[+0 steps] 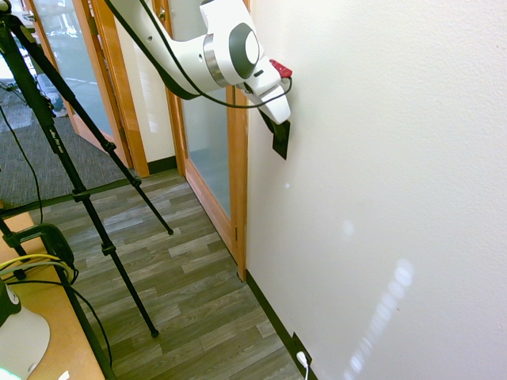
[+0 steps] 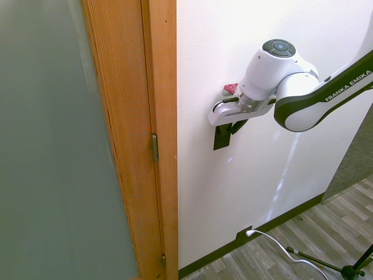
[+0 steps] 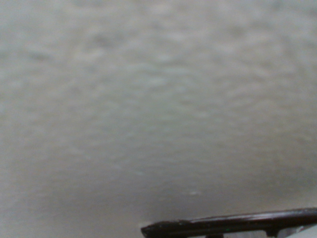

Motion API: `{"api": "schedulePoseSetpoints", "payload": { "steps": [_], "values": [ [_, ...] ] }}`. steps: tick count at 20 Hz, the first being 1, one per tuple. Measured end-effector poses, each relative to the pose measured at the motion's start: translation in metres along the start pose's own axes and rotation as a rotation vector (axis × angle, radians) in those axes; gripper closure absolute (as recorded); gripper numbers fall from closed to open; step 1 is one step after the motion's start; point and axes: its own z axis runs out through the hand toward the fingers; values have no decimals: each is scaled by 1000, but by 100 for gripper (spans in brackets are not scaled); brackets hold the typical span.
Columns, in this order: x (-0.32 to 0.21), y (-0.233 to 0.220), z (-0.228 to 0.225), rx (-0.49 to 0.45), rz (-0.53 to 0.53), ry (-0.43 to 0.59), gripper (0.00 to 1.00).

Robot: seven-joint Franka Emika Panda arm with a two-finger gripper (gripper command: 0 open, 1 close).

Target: Turn off the light

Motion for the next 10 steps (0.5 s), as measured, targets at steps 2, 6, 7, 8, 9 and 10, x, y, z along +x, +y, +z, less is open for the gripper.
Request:
{"api": "schedulePoseSetpoints", "payload": {
  "steps": [2, 6, 7, 8, 9, 10],
  "values": [
    [-1, -1, -1, 3, -2, 0, 100],
    [-2, -3, -1, 5, -3, 0, 100],
    [-2, -4, -1, 4, -4, 0, 100],
    [-3, -4, 0, 0, -5, 1, 100],
    [-3, -5, 1, -5, -4, 2, 100],
    [-3, -6, 1, -10, -3, 2, 100]
  ]
}}
